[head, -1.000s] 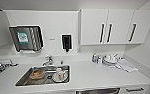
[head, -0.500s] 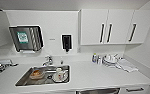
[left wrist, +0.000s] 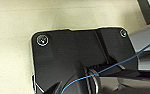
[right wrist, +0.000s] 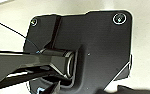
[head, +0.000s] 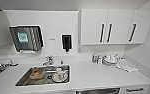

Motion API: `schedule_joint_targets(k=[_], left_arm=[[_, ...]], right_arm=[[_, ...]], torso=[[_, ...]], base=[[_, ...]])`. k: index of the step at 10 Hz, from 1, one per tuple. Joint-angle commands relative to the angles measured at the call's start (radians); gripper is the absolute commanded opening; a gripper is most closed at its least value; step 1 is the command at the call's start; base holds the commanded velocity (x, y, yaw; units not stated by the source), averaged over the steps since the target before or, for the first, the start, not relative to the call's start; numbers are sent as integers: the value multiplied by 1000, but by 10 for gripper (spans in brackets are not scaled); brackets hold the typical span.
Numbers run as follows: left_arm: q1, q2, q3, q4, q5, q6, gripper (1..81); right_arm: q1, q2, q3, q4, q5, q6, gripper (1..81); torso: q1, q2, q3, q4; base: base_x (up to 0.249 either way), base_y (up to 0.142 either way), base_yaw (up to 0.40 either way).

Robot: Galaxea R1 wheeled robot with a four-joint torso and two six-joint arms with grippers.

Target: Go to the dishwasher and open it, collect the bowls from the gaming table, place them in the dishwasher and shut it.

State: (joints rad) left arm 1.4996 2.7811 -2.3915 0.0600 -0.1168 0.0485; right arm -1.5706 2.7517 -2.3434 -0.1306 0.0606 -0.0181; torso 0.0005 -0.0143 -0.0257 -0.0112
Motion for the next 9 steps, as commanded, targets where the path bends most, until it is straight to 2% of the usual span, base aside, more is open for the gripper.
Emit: schedule_joint_targets(k=[1, 2, 4, 7, 9], left_arm=[[-25, -212, 241, -3, -47, -2, 811], [-25, -283, 314, -6, -75, -4, 811], [-26, -412, 455, -9, -132, -10, 811], [-38, -630, 690, -8, -208, -10, 811], [-75, -774, 854, 0, -218, -10, 811]], right_arm=[[48, -169, 230, 5, -62, 4, 811], [56, -253, 350, 19, -71, 7, 811], [77, -378, 504, 31, -73, 10, 811], [111, -487, 613, 60, -85, 10, 811], [134, -539, 667, 63, -82, 10, 811]], torso=[[0, 0, 0, 0], [64, -100, 0, 0], [76, -120, 0, 0], [138, -220, 0, 0], [179, -286, 0, 0]], base=[[0, 0, 0], [0, 0, 0], [0, 0, 0], [0, 0, 0], [0, 0, 0]])
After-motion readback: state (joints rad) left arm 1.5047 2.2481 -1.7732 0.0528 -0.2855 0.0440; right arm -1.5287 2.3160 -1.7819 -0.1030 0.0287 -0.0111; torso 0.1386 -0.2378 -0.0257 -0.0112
